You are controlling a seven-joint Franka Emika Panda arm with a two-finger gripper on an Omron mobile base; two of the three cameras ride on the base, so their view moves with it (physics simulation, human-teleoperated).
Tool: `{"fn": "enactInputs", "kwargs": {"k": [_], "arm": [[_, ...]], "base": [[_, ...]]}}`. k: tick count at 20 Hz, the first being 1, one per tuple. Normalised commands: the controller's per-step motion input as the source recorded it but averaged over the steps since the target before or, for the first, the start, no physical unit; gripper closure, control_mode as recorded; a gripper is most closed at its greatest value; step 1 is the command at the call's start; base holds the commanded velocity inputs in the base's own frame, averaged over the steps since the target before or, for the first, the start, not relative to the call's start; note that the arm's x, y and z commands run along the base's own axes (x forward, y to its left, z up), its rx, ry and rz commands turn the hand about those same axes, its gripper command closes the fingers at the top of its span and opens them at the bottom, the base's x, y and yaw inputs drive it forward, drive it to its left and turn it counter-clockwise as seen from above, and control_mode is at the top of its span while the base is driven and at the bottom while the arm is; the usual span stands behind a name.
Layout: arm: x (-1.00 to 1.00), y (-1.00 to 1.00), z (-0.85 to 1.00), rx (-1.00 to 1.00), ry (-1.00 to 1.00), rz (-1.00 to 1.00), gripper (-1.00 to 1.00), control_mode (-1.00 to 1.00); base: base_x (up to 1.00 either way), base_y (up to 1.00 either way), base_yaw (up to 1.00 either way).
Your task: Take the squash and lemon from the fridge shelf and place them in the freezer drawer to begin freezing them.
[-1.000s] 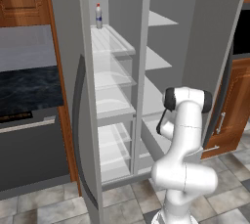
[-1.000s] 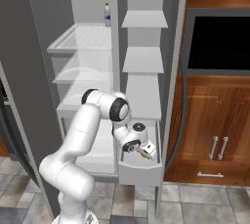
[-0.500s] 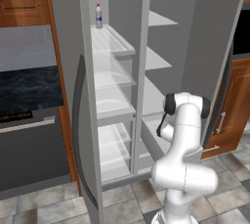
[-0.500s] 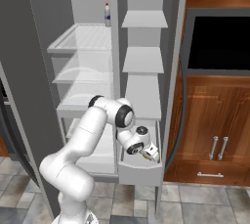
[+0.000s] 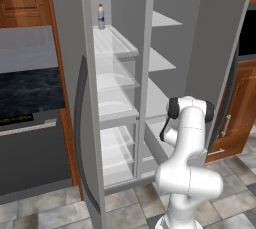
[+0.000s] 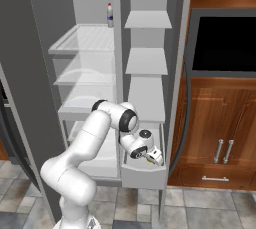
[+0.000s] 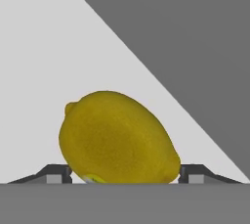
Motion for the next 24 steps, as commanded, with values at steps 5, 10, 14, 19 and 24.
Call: {"fn": "enactInputs", "kwargs": {"k": [5, 10, 14, 19, 24], "arm": [[0.00, 0.00, 0.07, 0.00, 0.00, -0.04, -1.00, -1.00], [0.00, 0.00, 0.34, 0.00, 0.00, -0.04, -1.00, -1.00], [-0.01, 0.11, 0.63, 0.00, -0.03, -0.04, -1.00, -1.00], [-0.19, 0.31, 0.78, 0.00, -0.09, -0.01, -1.00, -1.00], [-0.55, 0.48, 0.74, -0.02, -0.12, 0.00, -1.00, -1.00]], "base": [[0.00, 0.00, 0.00], [0.00, 0.00, 0.00], [0.00, 0.00, 0.00], [0.00, 0.00, 0.00], [0.00, 0.00, 0.00]]}}
